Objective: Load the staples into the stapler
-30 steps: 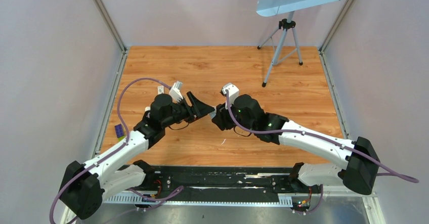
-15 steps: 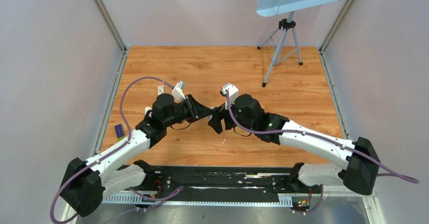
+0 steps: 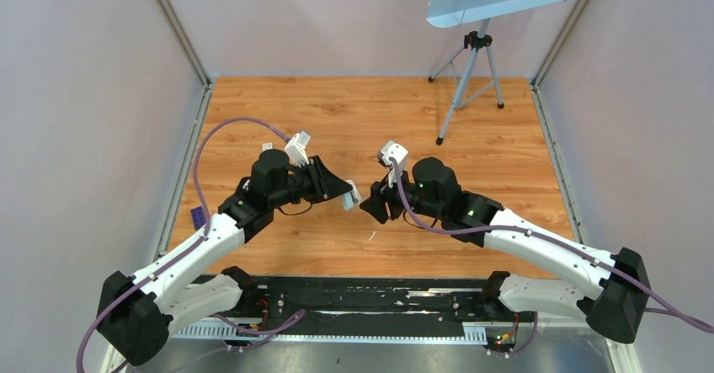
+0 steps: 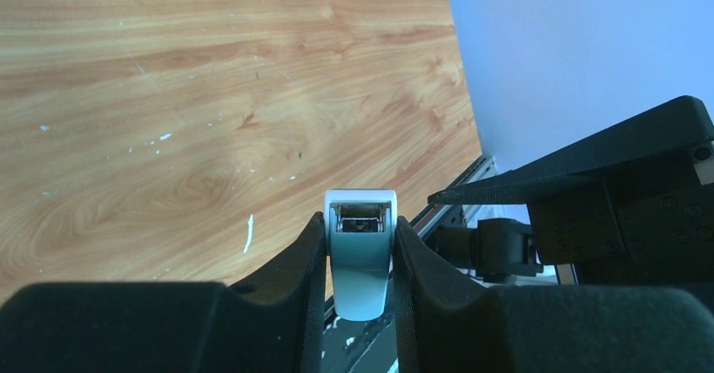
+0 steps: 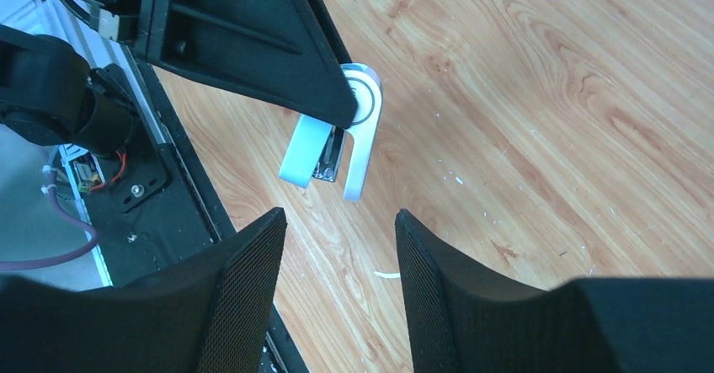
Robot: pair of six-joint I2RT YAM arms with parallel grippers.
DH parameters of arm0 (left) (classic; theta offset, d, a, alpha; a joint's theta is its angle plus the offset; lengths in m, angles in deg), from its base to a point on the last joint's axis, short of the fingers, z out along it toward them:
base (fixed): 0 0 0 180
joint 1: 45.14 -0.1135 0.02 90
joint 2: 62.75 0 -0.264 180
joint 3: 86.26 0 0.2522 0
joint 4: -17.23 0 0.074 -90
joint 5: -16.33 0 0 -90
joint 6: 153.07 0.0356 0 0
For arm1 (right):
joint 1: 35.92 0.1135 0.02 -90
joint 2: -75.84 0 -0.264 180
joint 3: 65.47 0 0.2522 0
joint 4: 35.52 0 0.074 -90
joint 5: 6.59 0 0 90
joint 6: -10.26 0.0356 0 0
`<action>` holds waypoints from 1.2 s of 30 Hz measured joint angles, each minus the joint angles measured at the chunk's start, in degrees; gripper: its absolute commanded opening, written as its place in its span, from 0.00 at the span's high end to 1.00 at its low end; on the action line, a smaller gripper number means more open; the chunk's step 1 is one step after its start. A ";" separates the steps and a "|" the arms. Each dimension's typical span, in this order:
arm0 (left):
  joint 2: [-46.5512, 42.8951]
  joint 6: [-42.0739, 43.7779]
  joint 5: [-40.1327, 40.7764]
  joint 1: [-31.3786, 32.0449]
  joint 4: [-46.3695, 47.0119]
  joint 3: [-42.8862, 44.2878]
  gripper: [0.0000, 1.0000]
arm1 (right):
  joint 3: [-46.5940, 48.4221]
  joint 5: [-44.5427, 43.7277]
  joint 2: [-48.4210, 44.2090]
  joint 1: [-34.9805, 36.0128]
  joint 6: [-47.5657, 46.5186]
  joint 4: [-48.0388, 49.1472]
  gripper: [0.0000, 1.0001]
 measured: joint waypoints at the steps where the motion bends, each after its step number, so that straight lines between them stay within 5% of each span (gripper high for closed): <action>1: 0.11 0.04 -0.13 0.00 -0.50 0.00 1.00 | -0.15 0.02 0.22 0.00 -0.28 0.04 0.48; 36: 0.68 -2.49 0.55 0.00 -6.69 0.26 1.00 | -0.85 -0.20 10.19 0.83 -0.11 5.66 0.69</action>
